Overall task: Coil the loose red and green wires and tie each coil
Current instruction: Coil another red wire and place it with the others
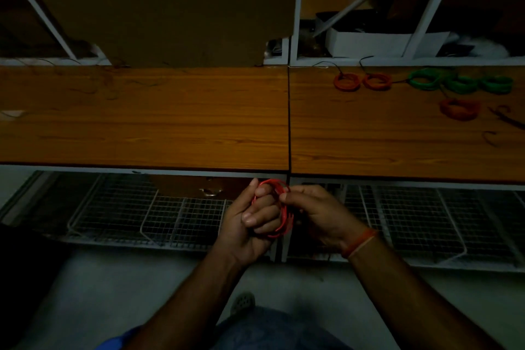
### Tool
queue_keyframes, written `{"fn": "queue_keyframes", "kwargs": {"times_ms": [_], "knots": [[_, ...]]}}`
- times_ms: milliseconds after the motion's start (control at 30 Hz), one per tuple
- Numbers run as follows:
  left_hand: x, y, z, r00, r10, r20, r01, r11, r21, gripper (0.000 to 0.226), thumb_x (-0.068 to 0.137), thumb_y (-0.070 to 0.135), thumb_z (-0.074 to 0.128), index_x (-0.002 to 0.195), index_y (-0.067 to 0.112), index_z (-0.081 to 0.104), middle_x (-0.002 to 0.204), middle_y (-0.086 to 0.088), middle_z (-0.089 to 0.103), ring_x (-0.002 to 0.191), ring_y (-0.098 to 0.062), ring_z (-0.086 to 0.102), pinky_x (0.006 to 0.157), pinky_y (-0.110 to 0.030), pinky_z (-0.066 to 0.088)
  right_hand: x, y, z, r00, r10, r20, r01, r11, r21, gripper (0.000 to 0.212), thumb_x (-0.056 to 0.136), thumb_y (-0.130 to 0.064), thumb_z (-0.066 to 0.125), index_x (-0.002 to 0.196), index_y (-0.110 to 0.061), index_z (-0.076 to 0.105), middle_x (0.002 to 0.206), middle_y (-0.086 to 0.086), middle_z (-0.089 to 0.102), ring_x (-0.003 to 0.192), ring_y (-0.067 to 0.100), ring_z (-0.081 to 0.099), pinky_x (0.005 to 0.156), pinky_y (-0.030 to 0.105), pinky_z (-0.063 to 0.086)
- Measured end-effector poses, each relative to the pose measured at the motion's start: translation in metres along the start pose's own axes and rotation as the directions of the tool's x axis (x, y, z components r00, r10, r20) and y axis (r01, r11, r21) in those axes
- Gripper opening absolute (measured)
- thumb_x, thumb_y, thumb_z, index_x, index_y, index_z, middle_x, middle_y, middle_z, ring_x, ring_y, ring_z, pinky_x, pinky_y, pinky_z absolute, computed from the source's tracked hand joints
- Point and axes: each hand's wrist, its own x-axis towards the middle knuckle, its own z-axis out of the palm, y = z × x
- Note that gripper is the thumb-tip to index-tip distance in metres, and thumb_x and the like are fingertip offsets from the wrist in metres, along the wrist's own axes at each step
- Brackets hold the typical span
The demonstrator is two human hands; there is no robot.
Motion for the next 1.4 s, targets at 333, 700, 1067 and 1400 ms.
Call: {"fn": "queue_keyframes", "kwargs": {"times_ms": [333, 700, 1067, 1400], "knots": [[-0.003, 0.015, 0.009, 0.984, -0.153, 0.096, 0.136, 0.977, 0.162, 0.043, 0.108, 0.039, 0.041, 0.105, 0.000, 0.060, 0.051, 0.009, 0.032, 0.042, -0.007, 0.028, 0.050, -0.024, 0.031, -0.010, -0.013, -0.013, 0.979, -0.180, 0.093, 0.194, 0.967, -0.163, 0.026, 0.093, -0.017, 0.060, 0.113, -0.015, 0.077, 0.090, 0.011, 0.067, 0.087, 0.023, 0.058, 0.081, 0.036, 0.045], [0.007, 0.010, 0.023, 0.982, -0.004, -0.189, 0.070, 0.937, 0.343, 0.031, 0.100, 0.029, 0.046, 0.071, 0.020, 0.044, 0.047, 0.011, 0.019, 0.036, -0.005, 0.018, 0.036, -0.017, 0.024, -0.011, -0.007, -0.011, 0.972, -0.227, 0.067, 0.232, 0.970, -0.079, 0.020, 0.094, -0.017, 0.056, 0.100, -0.009, 0.073, 0.078, 0.004, 0.059, 0.077, 0.022, 0.050, 0.074, 0.033, 0.043], [0.003, 0.023, 0.005, 0.989, -0.088, 0.123, 0.091, 0.996, -0.020, 0.039, 0.106, 0.039, 0.039, 0.083, 0.013, 0.057, 0.054, 0.008, 0.030, 0.043, -0.009, 0.026, 0.045, -0.024, 0.027, -0.020, -0.012, -0.018, 0.982, -0.158, 0.100, 0.162, 0.986, -0.041, 0.045, 0.097, -0.016, 0.064, 0.141, -0.015, 0.055, 0.081, 0.013, 0.059, 0.059, 0.010, 0.048, 0.054, 0.021, 0.040], [-0.016, 0.082, -0.018, 0.967, 0.242, -0.079, -0.252, 0.954, -0.165, 0.043, 0.109, 0.028, 0.029, 0.079, 0.011, 0.055, 0.057, 0.007, 0.031, 0.048, -0.008, 0.025, 0.046, -0.028, 0.036, -0.044, 0.029, -0.065, 0.893, -0.365, -0.264, 0.144, 0.787, -0.600, 0.021, 0.098, -0.010, 0.065, 0.097, -0.027, 0.077, 0.087, -0.002, 0.076, 0.081, 0.016, 0.071, 0.073, 0.033, 0.055]]}}
